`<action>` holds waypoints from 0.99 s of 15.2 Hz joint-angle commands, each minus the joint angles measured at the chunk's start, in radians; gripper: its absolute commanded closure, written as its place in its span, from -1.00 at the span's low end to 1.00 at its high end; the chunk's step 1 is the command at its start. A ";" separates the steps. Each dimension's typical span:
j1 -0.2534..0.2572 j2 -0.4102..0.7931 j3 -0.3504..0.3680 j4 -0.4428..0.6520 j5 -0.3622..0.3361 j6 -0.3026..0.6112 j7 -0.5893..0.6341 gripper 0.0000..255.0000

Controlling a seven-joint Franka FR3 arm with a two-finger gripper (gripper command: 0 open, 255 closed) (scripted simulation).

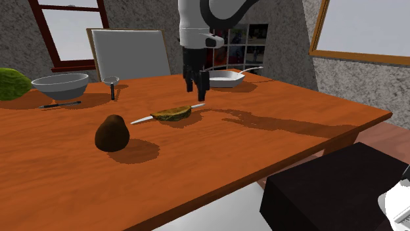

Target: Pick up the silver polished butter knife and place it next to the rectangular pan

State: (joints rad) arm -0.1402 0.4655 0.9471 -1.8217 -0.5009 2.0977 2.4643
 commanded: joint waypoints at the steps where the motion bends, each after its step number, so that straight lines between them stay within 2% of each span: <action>1: 0.021 0.025 -0.020 0.005 -0.023 0.013 0.022 -1.00; 6: 0.039 0.060 -0.048 -0.010 -0.058 0.053 0.042 -1.00; 13: 0.039 0.060 -0.047 -0.010 -0.058 0.053 0.042 -1.00; 14: 0.039 0.060 -0.047 -0.010 -0.058 0.053 0.042 1.00; 15: 0.039 0.060 -0.047 -0.010 -0.058 0.053 0.042 1.00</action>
State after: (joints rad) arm -0.1013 0.5256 0.8996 -1.8319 -0.5590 2.1503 2.5067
